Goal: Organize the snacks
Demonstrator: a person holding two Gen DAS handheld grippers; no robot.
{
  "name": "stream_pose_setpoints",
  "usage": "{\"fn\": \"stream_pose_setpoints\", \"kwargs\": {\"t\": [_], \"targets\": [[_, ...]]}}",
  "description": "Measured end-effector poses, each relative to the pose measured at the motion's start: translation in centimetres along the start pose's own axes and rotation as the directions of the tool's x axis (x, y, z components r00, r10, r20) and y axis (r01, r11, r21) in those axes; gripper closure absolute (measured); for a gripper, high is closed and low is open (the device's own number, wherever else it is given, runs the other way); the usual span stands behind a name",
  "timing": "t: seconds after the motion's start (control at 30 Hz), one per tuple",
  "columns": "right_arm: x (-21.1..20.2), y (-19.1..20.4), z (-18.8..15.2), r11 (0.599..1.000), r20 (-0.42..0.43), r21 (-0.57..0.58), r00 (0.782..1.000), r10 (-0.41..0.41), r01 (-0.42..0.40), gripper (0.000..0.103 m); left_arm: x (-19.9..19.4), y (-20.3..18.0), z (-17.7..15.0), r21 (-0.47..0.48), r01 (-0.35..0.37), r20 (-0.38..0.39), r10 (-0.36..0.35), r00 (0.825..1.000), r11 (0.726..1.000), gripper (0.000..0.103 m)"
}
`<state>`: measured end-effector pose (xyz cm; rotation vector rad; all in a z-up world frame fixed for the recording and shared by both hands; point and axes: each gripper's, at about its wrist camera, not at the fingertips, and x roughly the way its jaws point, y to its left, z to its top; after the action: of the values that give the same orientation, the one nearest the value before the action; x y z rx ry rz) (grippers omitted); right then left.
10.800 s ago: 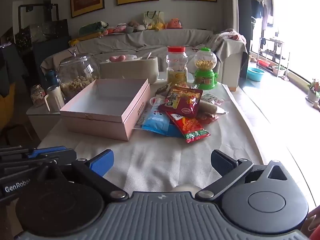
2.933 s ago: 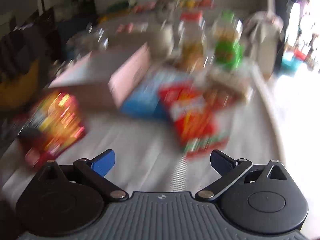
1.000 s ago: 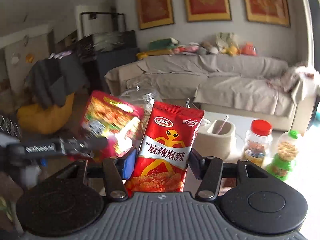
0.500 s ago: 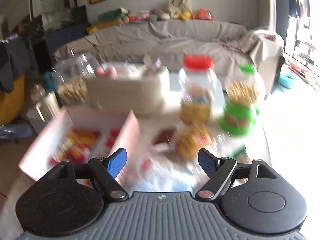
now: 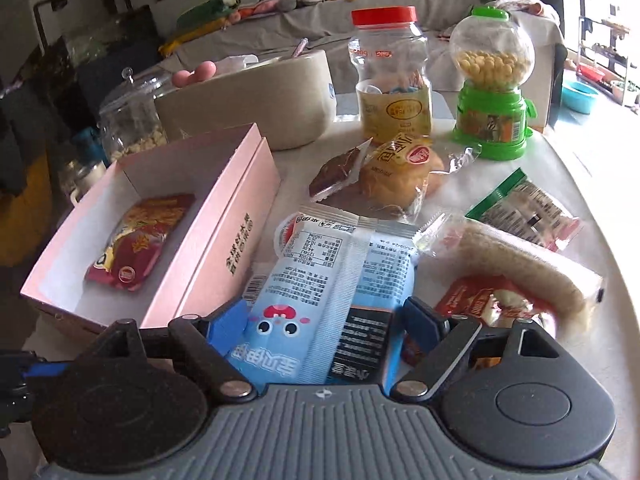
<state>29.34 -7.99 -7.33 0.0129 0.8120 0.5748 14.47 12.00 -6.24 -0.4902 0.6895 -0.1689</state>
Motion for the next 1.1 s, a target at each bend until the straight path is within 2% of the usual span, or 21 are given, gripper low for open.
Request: {"fn": "stream_pose_setpoints", "kwargs": {"t": [0.07, 0.2, 0.4, 0.57, 0.67, 0.7, 0.77, 0.83, 0.9, 0.97, 1.03, 1.1], "targets": [[-0.2, 0.5, -0.5, 0.999, 0.013, -0.032, 1.0, -0.012, 0.013, 0.017, -0.2, 0.1, -0.4, -0.027, 0.01, 0.002, -0.01, 1.0, 1.0, 0.076], [-1.4, 1.8, -1.8, 0.992, 0.03, -0.12, 0.999, -0.043, 0.046, 0.025, -0.1, -0.1, -0.9, -0.048, 0.022, -0.03, -0.024, 0.999, 0.999, 0.076], [-4.9, 2.4, -4.3, 0.987, 0.012, -0.158, 1.0, 0.006, -0.004, 0.029, 0.4, -1.1, -1.6, -0.056, 0.097, -0.055, -0.1, 0.993, 0.994, 0.076], [-7.8, 3.0, -7.3, 0.982, -0.044, -0.154, 0.994, 0.103, -0.109, 0.029, 0.3, -2.2, -2.1, -0.046, 0.11, -0.062, -0.113, 0.992, 0.993, 0.076], [-9.5, 3.5, -8.4, 0.952, -0.082, -0.183, 0.969, 0.234, -0.245, 0.028, 0.1, -2.4, -2.3, -0.052, 0.098, -0.057, -0.101, 0.993, 0.994, 0.076], [-10.1, 3.6, -8.5, 0.946, -0.075, -0.191, 0.965, 0.251, -0.261, 0.027, -0.1, -2.4, -2.4, -0.054, 0.09, -0.052, -0.093, 0.994, 0.994, 0.076], [-11.1, 3.9, -8.2, 0.948, -0.019, -0.218, 0.972, 0.232, -0.231, 0.026, -0.3, -2.3, -2.4, -0.063, 0.074, -0.042, -0.077, 0.996, 0.995, 0.076], [-11.1, 3.7, -7.4, 0.962, 0.035, -0.215, 0.983, 0.178, -0.166, 0.026, -0.4, -2.3, -2.5, -0.063, 0.06, -0.043, -0.063, 0.997, 0.996, 0.076], [-10.2, 3.0, -6.1, 0.978, 0.068, -0.172, 0.989, 0.129, -0.116, 0.026, -0.2, -2.4, -2.6, -0.058, 0.054, -0.052, -0.057, 0.997, 0.997, 0.076], [-8.6, 2.2, -4.5, 0.99, 0.091, -0.121, 0.992, 0.088, -0.076, 0.031, -0.2, -2.5, -2.7, -0.052, 0.055, -0.06, -0.058, 0.996, 0.997, 0.076], [-6.3, 1.4, -2.5, 0.995, 0.089, -0.089, 0.995, 0.053, -0.045, 0.047, -0.1, -2.5, -2.8, -0.045, 0.058, -0.064, -0.061, 0.996, 0.997, 0.076], [-3.9, 0.7, -0.8, 0.996, 0.061, -0.075, 0.997, 0.045, -0.04, 0.053, -0.1, -2.6, -2.9, -0.038, 0.064, -0.067, -0.066, 0.996, 0.997, 0.076]]}}
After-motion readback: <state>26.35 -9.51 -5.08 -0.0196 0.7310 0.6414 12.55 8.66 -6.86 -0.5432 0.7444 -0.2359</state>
